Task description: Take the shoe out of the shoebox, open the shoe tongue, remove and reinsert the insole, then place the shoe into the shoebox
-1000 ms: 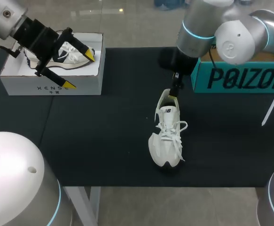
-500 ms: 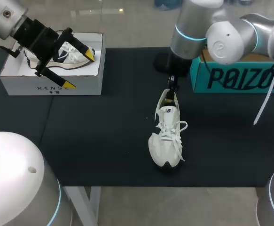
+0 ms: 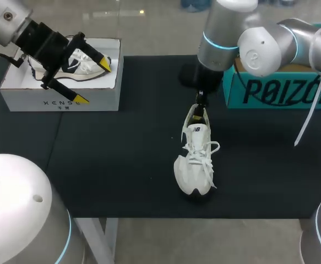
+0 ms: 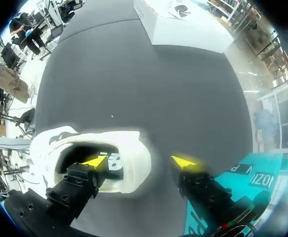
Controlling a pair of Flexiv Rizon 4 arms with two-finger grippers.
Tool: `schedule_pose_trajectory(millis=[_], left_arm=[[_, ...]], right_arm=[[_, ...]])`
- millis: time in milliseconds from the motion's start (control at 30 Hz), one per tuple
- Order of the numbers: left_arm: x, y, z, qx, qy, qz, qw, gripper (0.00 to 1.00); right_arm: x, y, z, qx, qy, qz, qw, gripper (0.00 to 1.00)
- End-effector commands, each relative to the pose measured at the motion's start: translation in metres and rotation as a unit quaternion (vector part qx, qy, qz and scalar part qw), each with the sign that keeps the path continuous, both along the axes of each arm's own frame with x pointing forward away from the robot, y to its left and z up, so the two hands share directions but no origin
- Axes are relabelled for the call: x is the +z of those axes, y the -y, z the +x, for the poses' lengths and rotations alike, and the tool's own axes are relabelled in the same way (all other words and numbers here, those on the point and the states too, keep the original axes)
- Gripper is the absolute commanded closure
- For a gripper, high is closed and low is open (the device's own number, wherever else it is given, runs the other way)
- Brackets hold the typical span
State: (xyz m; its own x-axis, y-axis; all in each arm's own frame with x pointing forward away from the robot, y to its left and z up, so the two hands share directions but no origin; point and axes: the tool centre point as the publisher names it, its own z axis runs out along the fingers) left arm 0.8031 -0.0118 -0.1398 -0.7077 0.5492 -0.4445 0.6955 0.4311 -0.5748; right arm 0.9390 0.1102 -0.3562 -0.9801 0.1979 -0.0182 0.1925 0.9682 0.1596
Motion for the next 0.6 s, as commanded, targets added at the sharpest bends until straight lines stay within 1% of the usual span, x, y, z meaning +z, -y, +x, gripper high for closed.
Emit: schedule_pose_trajectory(millis=[33, 200, 267, 400, 433, 467, 500, 533, 567, 600], left_arm=[[0.0005, -0.0002, -0.0004, 0.000, 0.000, 0.002, 1.000, 0.00], [0.0005, -0.0002, -0.0004, 0.000, 0.000, 0.002, 1.000, 0.00], [0.0005, -0.0002, -0.0004, 0.000, 0.000, 0.002, 1.000, 0.00], [0.0005, -0.0002, -0.0004, 0.000, 0.000, 0.002, 1.000, 0.00], [0.0005, -0.0002, -0.0004, 0.000, 0.000, 0.002, 1.000, 0.00], [0.0005, -0.0002, -0.0004, 0.000, 0.000, 0.002, 1.000, 0.00], [0.0005, -0.0002, -0.0004, 0.000, 0.000, 0.002, 1.000, 0.00], [0.0005, -0.0002, -0.0004, 0.000, 0.000, 0.002, 1.000, 0.00], [0.0005, -0.0002, -0.0004, 0.000, 0.000, 0.002, 1.000, 0.00], [0.0005, -0.0002, -0.0004, 0.000, 0.000, 0.002, 1.000, 0.00]], right_arm=[[-0.0027, -0.0001, 0.0037, -0.001, -0.002, 0.000, 1.000, 0.12], [-0.0043, 0.0029, 0.0044, -0.001, -0.002, -0.001, 1.000, 0.16], [-0.0054, 0.0041, 0.0043, 0.000, -0.008, 0.010, 1.000, 0.18], [-0.0070, 0.0063, 0.0042, -0.001, -0.008, 0.012, 1.000, 0.21], [-0.0073, 0.0067, 0.0042, -0.001, -0.008, 0.011, 1.000, 0.31], [-0.0079, 0.0069, 0.0041, -0.001, -0.008, 0.010, 1.000, 0.34], [-0.0085, 0.0069, 0.0039, 0.000, -0.009, 0.009, 1.000, 0.34], [-0.0088, 0.0069, 0.0038, 0.000, -0.008, 0.007, 1.000, 0.64], [-0.0090, 0.0069, 0.0038, -0.001, -0.009, 0.008, 1.000, 0.76], [-0.0092, 0.0071, 0.0038, -0.002, -0.009, 0.009, 1.000, 0.78]])
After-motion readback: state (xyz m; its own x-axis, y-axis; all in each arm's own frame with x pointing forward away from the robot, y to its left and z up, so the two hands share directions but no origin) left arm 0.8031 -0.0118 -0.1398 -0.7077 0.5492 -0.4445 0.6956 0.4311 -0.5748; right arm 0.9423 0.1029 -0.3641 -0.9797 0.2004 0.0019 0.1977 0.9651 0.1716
